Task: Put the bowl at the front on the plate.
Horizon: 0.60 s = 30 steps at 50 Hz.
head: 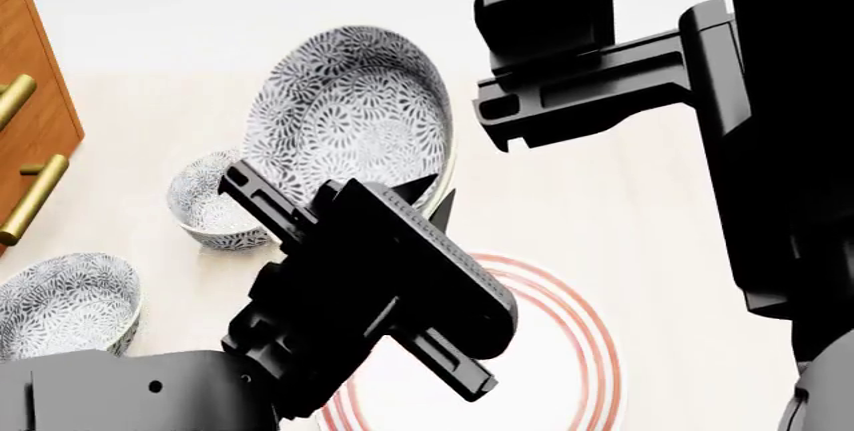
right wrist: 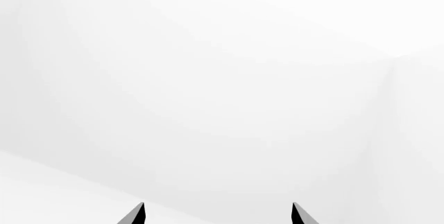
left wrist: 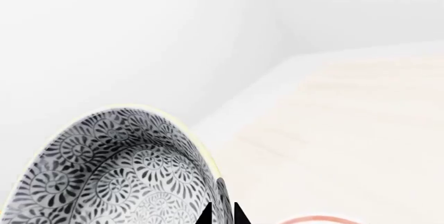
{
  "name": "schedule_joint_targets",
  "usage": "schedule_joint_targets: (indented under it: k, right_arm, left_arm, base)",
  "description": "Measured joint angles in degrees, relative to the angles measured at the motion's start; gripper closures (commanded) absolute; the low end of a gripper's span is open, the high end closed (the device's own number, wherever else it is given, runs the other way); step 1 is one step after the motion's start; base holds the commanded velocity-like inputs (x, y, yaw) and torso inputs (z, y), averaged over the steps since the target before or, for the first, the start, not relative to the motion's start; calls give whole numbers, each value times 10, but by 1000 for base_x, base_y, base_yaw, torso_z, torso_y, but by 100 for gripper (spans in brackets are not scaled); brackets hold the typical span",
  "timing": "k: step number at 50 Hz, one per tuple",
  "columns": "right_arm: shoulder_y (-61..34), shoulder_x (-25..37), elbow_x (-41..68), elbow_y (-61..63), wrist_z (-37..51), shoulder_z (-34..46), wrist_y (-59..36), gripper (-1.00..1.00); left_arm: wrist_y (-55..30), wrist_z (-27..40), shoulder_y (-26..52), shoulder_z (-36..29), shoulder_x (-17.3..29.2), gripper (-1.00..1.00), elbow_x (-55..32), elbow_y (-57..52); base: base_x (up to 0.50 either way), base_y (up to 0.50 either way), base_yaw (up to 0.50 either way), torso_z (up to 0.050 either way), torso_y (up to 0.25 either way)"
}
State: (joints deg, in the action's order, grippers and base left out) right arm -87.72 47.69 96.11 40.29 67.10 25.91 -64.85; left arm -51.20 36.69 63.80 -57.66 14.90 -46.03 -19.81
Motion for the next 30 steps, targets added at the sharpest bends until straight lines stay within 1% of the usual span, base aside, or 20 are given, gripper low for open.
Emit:
schedule_joint_targets:
  k: [30]
  right_arm:
    - [-24, 7, 28, 7, 14, 7, 0, -100]
  left_arm:
    - [36, -14, -5, -52, -68, 100, 47, 94]
  base:
    - [0, 0, 0, 0, 1]
